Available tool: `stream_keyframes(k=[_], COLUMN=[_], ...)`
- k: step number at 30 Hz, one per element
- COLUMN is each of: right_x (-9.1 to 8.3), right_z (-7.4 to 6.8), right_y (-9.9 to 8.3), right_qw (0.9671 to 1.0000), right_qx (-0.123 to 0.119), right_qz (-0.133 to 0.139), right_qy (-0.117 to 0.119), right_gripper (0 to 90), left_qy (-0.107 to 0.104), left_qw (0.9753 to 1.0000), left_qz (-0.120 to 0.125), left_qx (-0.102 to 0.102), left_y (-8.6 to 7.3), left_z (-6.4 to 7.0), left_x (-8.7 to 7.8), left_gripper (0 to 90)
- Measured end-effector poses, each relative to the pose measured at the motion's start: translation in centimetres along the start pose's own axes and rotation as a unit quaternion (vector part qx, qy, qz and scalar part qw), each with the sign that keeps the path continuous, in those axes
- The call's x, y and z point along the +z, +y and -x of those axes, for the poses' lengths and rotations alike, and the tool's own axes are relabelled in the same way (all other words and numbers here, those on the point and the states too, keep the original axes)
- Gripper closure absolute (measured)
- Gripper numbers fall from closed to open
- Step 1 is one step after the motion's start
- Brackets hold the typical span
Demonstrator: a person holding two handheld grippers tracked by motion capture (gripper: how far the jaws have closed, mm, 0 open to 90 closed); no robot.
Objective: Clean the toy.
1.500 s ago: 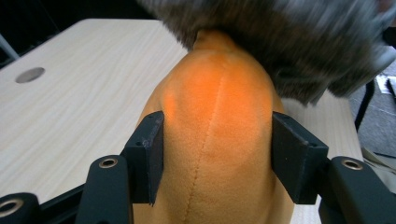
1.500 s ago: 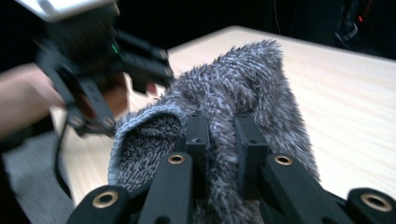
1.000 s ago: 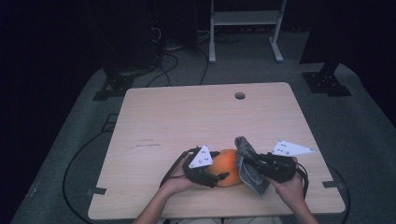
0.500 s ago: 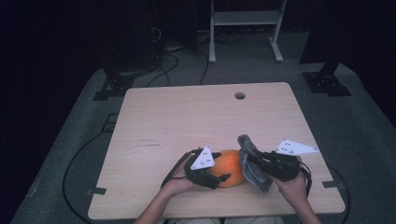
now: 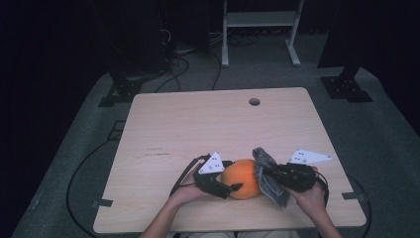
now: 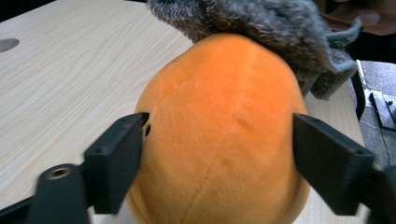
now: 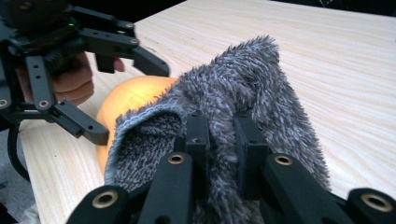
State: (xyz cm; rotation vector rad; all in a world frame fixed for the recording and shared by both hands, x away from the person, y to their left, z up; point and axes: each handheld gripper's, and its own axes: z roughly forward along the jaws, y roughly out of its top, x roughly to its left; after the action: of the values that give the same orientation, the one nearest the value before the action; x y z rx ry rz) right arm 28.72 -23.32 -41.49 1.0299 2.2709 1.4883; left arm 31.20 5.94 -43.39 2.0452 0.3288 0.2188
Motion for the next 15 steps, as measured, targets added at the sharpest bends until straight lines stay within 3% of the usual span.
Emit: stream_keyframes(k=[4,7,11,14,15], right_x=[-0.3,-0.9,-1.1,-0.2,0.0], right_z=[0.9,0.8,-1.1,-2.0,-1.9], right_y=[-0.1,0.1,1.0,1.0,0.9], right_qw=[0.9997,0.9995,0.9997,0.9993,0.9993], right_qx=[0.01,0.013,-0.01,-0.038,-0.037], right_qz=[-0.011,-0.001,0.023,0.002,0.001], right_qy=[-0.021,-0.029,-0.001,-0.004,-0.003], right_gripper=[77.5,77.7,77.6,77.6,77.6], left_qy=[0.004,0.004,0.003,0.001,0.001], left_qw=[1.0,0.9999,0.9999,1.0,1.0], left_qz=[-0.004,-0.007,-0.005,-0.006,-0.005], left_qx=[0.006,0.009,0.014,0.004,-0.001], left_y=[0.1,0.1,0.1,0.3,0.3], left_z=[0.2,0.3,0.3,0.0,-0.1], left_x=[0.0,-0.1,0.0,-0.3,-0.4], left_gripper=[22.8,22.8,20.7,11.6,9.7])
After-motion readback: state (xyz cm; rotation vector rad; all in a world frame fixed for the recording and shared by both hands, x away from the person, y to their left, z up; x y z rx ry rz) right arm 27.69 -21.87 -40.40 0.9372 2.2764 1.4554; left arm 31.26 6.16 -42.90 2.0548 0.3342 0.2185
